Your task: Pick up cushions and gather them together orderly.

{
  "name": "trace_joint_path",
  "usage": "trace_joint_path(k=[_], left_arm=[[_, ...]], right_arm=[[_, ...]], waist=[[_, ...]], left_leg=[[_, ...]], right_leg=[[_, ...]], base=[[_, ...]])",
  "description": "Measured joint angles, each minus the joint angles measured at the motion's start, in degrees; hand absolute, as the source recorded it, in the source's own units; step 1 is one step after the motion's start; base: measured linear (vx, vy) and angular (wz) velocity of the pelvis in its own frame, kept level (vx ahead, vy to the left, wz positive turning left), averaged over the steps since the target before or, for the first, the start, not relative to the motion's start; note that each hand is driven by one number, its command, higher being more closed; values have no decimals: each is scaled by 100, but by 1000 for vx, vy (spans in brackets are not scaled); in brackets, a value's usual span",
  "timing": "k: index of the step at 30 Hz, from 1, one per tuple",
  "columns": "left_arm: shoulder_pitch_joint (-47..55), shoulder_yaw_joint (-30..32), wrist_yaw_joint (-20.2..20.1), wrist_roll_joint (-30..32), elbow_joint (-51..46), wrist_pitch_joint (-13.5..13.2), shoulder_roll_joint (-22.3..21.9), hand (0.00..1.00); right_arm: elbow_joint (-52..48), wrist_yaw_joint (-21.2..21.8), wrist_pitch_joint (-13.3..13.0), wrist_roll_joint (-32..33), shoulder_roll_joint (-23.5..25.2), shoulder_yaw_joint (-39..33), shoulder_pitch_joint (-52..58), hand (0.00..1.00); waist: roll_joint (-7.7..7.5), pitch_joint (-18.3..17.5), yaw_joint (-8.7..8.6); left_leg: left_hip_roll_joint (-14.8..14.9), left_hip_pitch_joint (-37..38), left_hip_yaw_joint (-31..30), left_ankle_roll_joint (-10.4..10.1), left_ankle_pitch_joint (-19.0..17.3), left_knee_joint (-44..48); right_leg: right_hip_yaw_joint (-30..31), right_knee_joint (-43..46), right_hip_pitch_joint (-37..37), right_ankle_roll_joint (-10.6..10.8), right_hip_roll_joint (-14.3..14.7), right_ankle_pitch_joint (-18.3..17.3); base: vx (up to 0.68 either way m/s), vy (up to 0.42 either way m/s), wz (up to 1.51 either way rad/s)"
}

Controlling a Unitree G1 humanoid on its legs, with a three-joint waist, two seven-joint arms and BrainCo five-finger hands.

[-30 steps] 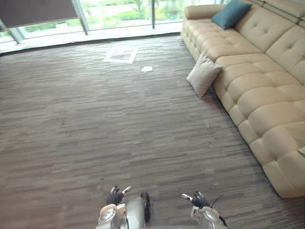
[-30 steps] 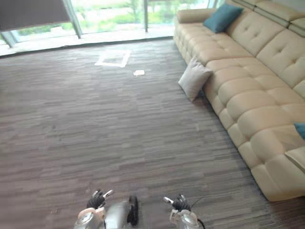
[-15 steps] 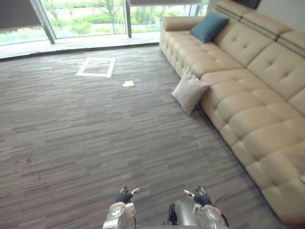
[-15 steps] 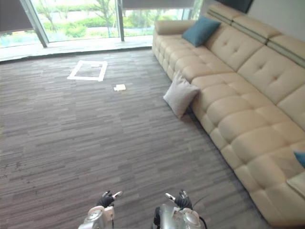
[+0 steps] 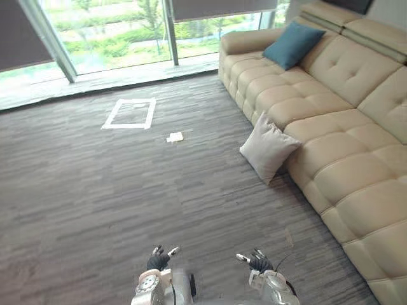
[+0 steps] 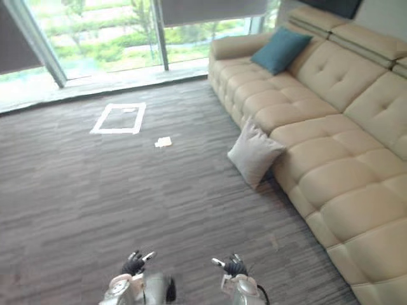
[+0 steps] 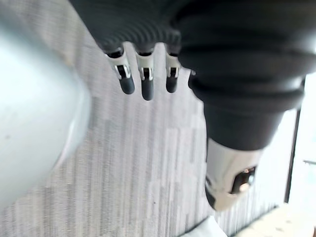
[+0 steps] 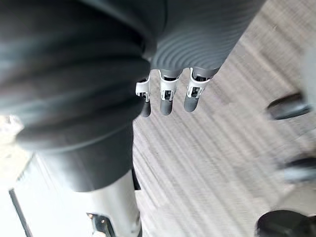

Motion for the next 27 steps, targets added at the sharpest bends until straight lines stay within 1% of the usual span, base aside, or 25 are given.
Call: trace_joint_path(k=[1, 2, 3, 4, 5, 7, 8, 9, 10, 11, 12, 14, 15, 16, 17, 18, 19, 20, 21, 22, 23, 24, 25, 26, 27], left_arm=[[6, -12, 1, 0, 0, 0, -3, 0], [26, -26, 0, -2, -7, 1, 2, 0], [26, -28, 4, 4, 36, 9, 48, 0], [25, -31, 5, 5, 42, 12, 75, 0], [14, -36, 4, 5, 46, 10, 95, 0], [-40, -125, 7, 13, 164, 28, 175, 0], [-37, -192, 14, 14, 179, 28, 186, 0], [-68, -225, 15, 9, 288, 41, 192, 0], [-101, -254, 15, 9, 363, 43, 185, 0], [-136, -259, 14, 8, 436, 51, 168, 0], [-153, -259, 17, 8, 504, 61, 170, 0], [-165, -248, 27, 11, 548, 93, 183, 0], [-167, -236, 25, 14, 594, 95, 180, 0], [-168, -232, 23, 18, 618, 101, 169, 0], [-193, -233, 16, 20, 690, 116, 148, 0], [-242, -232, 12, 88, 788, 142, 142, 0], [-242, -238, 6, 141, 821, 143, 146, 0], [-184, -262, -9, 187, 882, 142, 173, 0], [-220, -250, -20, 240, 921, 150, 143, 0], [-238, -248, -26, 261, 907, 158, 104, 0], [-212, -226, -66, 333, 845, 156, 56, 0], [-207, -198, -87, 356, 814, 156, 26, 0], [-222, -151, -92, 358, 804, 157, -21, 0], [-208, -68, -105, 358, 757, 156, -21, 0], [-186, -45, -115, 357, 742, 155, -22, 0]], right_arm=[[21, 0, 1, -1, -7, 1, 9, 0], [67, 1, 10, -3, 9, 9, 45, 0], [95, -2, 26, -2, 53, 10, 108, 0], [99, 26, 50, -6, 64, 49, 108, 0], [87, 22, 60, -6, 65, 55, 158, 0], [52, 18, 57, -10, 60, 66, 250, 0], [39, 18, 56, -12, 34, 65, 265, 0], [18, 30, 47, -13, 10, 86, 293, 0], [0, 38, 42, -14, 9, 94, 334, 0], [-52, 40, 33, -22, 6, 101, 388, 0], [-84, 53, 8, -41, 6, 88, 374, 0], [-196, 73, -14, -89, 5, 42, 358, 0], [-192, 83, -35, -176, 9, -37, 359, 0], [-185, 87, -51, -194, 10, -90, 356, 0], [-186, 93, -75, -211, 10, -211, 337, 0], [-169, 95, -82, -210, 6, -342, 308, 0], [-156, 95, -83, -210, 1, -381, 293, 0], [-41, 93, -98, -208, -17, -398, 229, 0], [9, 95, -96, -211, -81, -397, 160, 0], [22, 97, -91, -212, -108, -396, 123, 0], [46, 97, -75, -211, -139, -397, 116, 0], [48, 100, -65, -215, -152, -390, 117, 0], [7, 103, -70, -206, -183, -365, 113, 0], [14, 97, -54, -202, -200, -307, 107, 0], [27, 92, -45, -191, -199, -292, 103, 0]], waist=[[21, -24, 20], [6, -105, 63], [-85, -244, 72], [-147, -278, 68], [-202, -278, 69], [-321, -280, 55], [-307, -261, 40], [-289, -248, 17], [-277, -236, -2], [-259, -220, -29], [-204, -217, -60], [-236, -153, -110], [-253, -148, -164], [-263, -148, -213], [-276, -140, -277], [-279, -140, -297], [-276, -149, -312], [-274, -149, -375], [-249, -148, -496], [-178, -133, -528], [-104, -155, -481], [-47, -151, -481], [61, -126, -484], [138, -107, -441], [165, -69, -393]], left_leg=[[-33, -23, -154, -69, 141, -439], [-45, -87, -272, -133, 728, -655], [-197, -69, -129, 288, 967, -561], [-241, -32, -23, 405, 921, -523], [-277, 26, 155, 559, 803, -403], [-478, 426, 294, 804, 516, -367], [-492, 678, 348, 845, 350, -425], [-511, 1014, 398, 850, 150, -456], [-522, 1234, 428, 836, 33, -525], [-526, 1561, 494, 803, -111, -710], [-502, 1842, 584, 765, -258, -875], [-453, 2339, 679, 776, -453, -1066], [-401, 2573, 736, 711, -535, -1173], [-389, 2676, 748, 670, -587, -1212], [-389, 2823, 772, 605, -696, -1285], [-425, 2986, 830, 517, -741, -1409], [-447, 3057, 845, 476, -766, -1483], [-482, 3219, 771, 388, -815, -1543], [-451, 3368, 496, 332, -848, -1425], [-363, 3386, 367, 302, -838, -1281], [-325, 3178, 158, 188, -771, -693], [-285, 2957, 64, 89, -715, -130], [-187, 2506, -71, -277, -496, 1000], [-42, 1920, -236, -703, -14, 2292], [55, 1681, -223, -635, -9, 2891]], right_leg=[[61, -32, 71, 60, -35, -78], [180, -65, 196, 154, -138, -250], [293, 58, 238, 265, -324, -332], [345, 283, 136, 278, -414, -338], [450, 794, -85, 322, -478, -312], [473, 2191, -510, 876, -589, -40], [518, 3125, -887, 1234, -566, 283], [453, 4209, -1350, 1415, -555, 402], [352, 4660, -1582, 1370, -567, 365], [167, 5072, -1931, 1246, -574, 252], [-51, 5213, -2330, 1172, -563, 109], [-639, 4929, -2731, 974, -549, -137], [-1095, 4382, -2859, 903, -542, -214], [-1329, 4010, -2893, 881, -545, -204], [-1650, 3257, -2992, 791, -506, -123], [-1774, 2463, -3077, 764, -383, 144], [-1786, 2079, -3050, 716, -287, 345], [-1792, 1608, -2986, 429, -176, 653], [-1725, 1639, -2886, -22, -113, 966], [-1797, 1665, -2806, -46, -95, 922], [-1843, 1691, -2657, -68, -90, 707], [-1826, 1701, -2579, -70, -79, 613], [-1756, 1594, -2390, -111, -20, 530], [-1590, 1393, -2119, -144, 82, 426], [-1474, 1321, -1941, -166, 158, 370]], base=[[730, 382, -64], [772, 428, -59], [653, 368, -53], [534, 289, -45], [507, 285, -39], [633, 366, -41], [545, 329, -44], [403, 248, -44], [434, 263, -42], [243, 141, -46], [300, 140, -52], [321, 79, -37], [285, 34, -17], [306, 22, -14], [384, 20, -18], [412, 18, -21], [473, 12, -6], [544, -26, 36], [584, -50, 49], [606, -101, 49], [596, -148, 17], [682, -173, -2], [665, -134, -39], [546, -51, -61], [518, 6, -78]])
